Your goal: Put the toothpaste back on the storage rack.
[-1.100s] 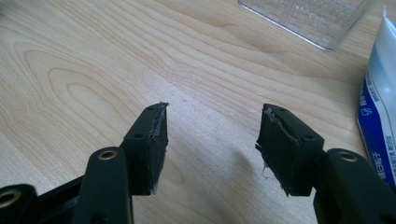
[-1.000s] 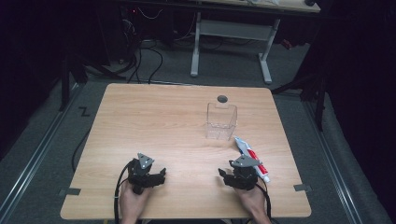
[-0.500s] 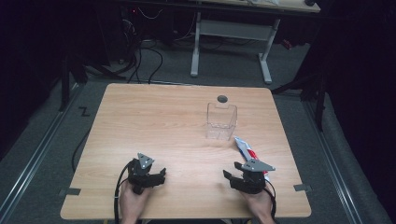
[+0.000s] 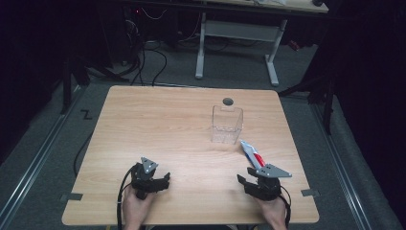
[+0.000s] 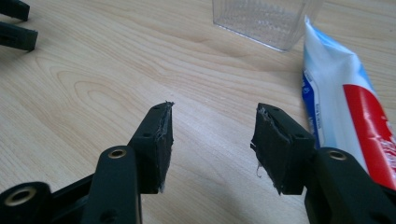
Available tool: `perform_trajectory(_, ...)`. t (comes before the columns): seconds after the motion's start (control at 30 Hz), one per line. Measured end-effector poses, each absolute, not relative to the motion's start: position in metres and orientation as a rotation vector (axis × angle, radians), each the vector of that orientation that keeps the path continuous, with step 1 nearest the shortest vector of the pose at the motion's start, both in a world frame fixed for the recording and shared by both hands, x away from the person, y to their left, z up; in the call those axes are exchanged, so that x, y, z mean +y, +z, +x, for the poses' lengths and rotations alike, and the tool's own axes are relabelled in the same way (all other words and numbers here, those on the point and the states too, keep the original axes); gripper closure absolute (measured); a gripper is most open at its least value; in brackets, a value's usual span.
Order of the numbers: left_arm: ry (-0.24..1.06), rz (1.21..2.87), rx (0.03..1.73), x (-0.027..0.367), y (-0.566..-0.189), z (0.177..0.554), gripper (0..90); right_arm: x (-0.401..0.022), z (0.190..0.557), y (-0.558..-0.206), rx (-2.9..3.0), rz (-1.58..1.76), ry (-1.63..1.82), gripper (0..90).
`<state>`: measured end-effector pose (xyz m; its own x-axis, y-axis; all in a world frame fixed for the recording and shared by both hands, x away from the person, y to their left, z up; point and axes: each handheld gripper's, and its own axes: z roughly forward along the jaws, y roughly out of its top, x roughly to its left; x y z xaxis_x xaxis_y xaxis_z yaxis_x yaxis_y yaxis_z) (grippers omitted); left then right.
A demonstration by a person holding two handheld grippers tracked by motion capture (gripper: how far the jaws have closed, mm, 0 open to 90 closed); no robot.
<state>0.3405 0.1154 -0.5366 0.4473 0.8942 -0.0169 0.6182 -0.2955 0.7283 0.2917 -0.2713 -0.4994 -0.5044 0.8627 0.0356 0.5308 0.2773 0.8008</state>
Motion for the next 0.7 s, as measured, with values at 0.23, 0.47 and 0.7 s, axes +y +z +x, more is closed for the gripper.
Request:
perform_trajectory(0.23,0.525,2.026,1.262,0.115,-0.537,0.341,15.1,-0.283,0.292,-0.492,2.1,1.286,1.12,47.7)
perform_trajectory(0.47,0.525,2.026,1.263,0.115,-0.537,0.341,15.2,-0.294,0.296,-0.484,2.082,1.315,1.086,46.3)
perform_trajectory(0.7,0.525,2.026,1.263,0.115,-0.537,0.341,15.1,-0.302,0.304,-0.476,2.078,1.326,1.029,44.3)
